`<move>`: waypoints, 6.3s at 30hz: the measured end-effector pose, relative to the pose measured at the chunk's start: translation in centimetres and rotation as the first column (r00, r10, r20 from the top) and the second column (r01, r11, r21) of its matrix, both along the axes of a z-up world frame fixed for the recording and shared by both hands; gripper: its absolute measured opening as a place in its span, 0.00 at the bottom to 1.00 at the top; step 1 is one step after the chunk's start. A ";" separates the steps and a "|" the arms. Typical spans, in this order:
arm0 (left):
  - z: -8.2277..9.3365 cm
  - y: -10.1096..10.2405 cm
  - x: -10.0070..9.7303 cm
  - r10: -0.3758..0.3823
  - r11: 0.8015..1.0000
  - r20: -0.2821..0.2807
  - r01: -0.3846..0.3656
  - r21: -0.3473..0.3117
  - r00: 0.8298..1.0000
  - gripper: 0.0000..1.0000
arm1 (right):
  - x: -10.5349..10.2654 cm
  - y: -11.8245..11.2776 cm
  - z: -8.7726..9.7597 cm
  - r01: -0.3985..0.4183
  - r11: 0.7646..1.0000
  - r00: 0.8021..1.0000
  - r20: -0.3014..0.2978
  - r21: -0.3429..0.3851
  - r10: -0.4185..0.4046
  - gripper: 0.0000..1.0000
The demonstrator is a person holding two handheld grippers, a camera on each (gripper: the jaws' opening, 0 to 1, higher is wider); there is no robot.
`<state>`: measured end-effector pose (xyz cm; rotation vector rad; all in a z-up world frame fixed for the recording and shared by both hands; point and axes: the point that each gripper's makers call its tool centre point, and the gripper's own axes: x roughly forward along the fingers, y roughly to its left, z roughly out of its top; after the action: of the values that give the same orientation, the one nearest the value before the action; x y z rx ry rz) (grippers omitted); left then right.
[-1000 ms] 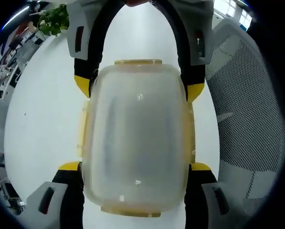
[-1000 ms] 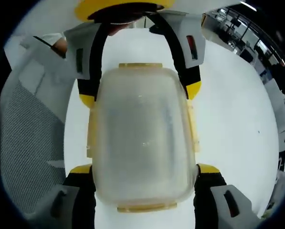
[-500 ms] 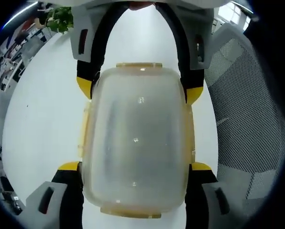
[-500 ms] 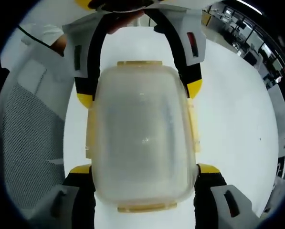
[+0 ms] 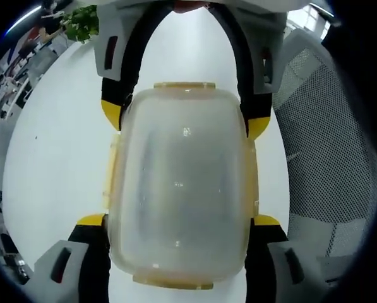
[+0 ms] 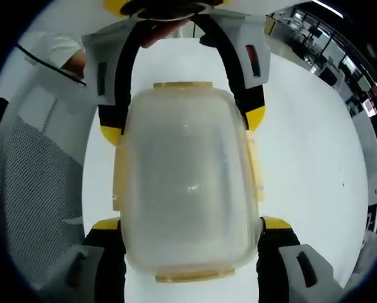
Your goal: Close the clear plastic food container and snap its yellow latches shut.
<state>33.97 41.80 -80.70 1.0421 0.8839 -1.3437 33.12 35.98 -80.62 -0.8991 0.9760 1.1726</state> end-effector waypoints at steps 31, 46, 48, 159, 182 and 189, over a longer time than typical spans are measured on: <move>0.0 -0.2 1.4 -0.012 1.000 -0.013 0.012 0.026 1.000 0.90 | 1.4 -0.2 0.2 0.010 1.000 1.000 0.008 0.015 -0.010 0.87; -0.2 -0.4 2.1 -0.008 1.000 -0.017 0.008 0.019 1.000 0.91 | 2.1 -0.4 0.1 0.013 1.000 1.000 0.012 0.015 -0.014 0.87; -0.1 -0.5 2.3 -0.010 1.000 -0.017 0.010 0.020 1.000 0.91 | 2.3 -0.4 0.1 0.015 1.000 1.000 0.012 0.016 -0.015 0.87; -0.2 -2.0 16.4 0.021 1.000 -0.023 -0.021 -0.022 1.000 0.91 | 17.2 -1.8 -0.9 -0.003 1.000 0.995 0.103 -0.029 0.006 0.90; 0.1 -2.2 17.3 0.019 1.000 -0.016 -0.020 -0.024 1.000 0.91 | 17.8 -2.0 -0.2 -0.040 0.999 0.989 0.140 -0.018 0.042 0.90; 1.6 -3.1 17.2 0.032 0.993 -0.037 -0.036 -0.113 0.999 0.95 | 18.1 -1.1 1.0 -0.039 0.995 0.991 0.130 0.094 0.027 0.91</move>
<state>51.19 38.69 -79.09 0.9143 0.8374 -1.3713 51.21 34.88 -79.62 -0.9048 0.7967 1.1649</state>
